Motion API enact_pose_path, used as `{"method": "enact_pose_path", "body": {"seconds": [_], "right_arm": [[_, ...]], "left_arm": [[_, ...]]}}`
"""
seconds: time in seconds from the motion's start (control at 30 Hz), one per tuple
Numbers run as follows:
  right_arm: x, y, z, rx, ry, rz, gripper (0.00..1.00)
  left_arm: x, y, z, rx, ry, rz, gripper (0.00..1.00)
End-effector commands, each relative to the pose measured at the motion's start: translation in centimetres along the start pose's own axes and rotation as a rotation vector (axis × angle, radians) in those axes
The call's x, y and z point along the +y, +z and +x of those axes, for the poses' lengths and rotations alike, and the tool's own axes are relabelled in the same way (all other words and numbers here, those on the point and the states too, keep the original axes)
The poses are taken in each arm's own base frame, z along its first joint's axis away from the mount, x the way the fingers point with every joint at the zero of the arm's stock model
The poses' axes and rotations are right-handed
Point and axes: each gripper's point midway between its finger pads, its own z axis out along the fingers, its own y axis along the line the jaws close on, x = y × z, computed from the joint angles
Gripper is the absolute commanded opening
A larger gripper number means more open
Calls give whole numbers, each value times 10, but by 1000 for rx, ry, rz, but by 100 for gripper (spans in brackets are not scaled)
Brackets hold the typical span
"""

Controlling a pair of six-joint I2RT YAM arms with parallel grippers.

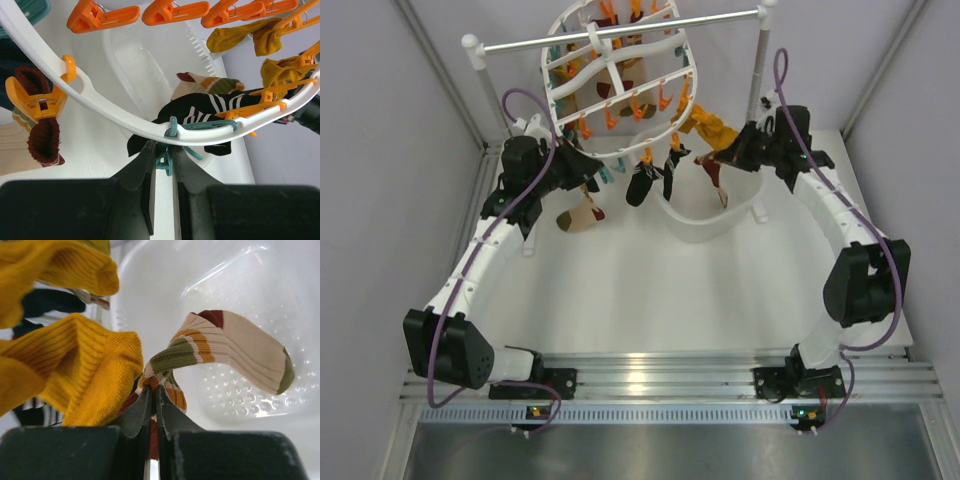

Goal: Clip the socks to the hanger
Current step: Pick up the sock from the bin.

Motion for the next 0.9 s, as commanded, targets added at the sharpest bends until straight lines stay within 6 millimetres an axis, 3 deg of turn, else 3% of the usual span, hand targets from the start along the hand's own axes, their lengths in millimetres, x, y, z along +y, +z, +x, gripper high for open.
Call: {"method": "enact_pose_path", "body": {"seconds": [0.0,0.2,0.27,0.33,0.4,0.5,0.6,0.77,0.83,0.87], "right_arm": [[40,-41,-22,-93,107,-92,0],[71,-85,-3,-47,129,-158,0],[69,-97,5,-26,127,-118,0],[56,-107,28,44,110,-54,0],[36,-110,54,117,154,35,0],[23,-114,75,156,188,75,0],[29,-122,86,146,179,44,0],[56,-132,90,98,120,-54,0],[75,-134,78,83,108,-112,0],[98,-139,67,58,71,-168,0]], "left_arm": [[-12,-2,-46,-163,25,31,0],[-16,-4,-45,-159,19,52,0],[-17,-5,-45,-163,19,56,0],[-17,-5,-44,-163,19,57,0],[-17,-6,-45,-166,21,57,0],[-19,-8,-46,-167,30,65,0],[-20,-9,-44,-160,30,71,0],[-22,-13,-43,-160,37,77,0],[-24,-14,-44,-162,43,82,0],[-25,-14,-44,-161,49,82,0]]}}
